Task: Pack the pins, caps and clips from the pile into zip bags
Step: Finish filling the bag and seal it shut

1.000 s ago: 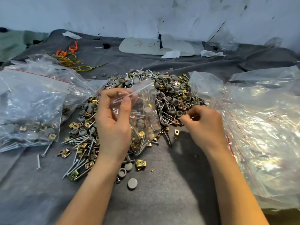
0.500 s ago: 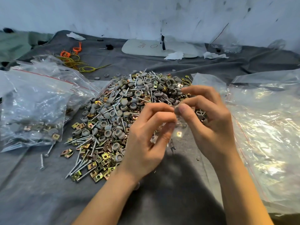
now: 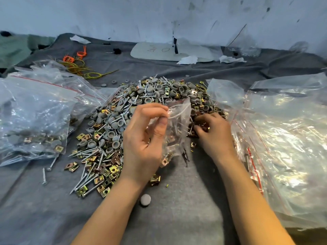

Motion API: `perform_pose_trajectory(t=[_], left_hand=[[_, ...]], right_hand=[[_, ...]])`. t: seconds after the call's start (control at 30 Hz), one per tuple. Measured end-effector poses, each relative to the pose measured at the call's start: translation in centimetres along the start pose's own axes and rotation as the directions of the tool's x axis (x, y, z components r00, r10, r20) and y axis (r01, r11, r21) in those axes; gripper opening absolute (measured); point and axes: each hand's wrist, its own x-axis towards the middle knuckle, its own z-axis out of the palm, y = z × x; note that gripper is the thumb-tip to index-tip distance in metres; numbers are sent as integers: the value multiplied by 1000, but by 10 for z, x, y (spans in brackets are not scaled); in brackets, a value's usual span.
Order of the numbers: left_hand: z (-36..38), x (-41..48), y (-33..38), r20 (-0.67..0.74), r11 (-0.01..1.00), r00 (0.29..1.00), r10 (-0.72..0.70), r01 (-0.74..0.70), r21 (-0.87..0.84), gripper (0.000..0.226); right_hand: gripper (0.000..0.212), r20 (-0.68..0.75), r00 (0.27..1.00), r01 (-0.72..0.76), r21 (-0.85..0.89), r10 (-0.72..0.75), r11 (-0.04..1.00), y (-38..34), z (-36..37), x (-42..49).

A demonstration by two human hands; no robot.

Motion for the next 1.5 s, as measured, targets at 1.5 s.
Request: perform_pose_trajectory(t=[1.5], left_hand=[[-6,9,0,-194,997,978,-74,79,20,19]], right_hand=[[14,24,999,35,-167,-31,985,5,-1,-4]])
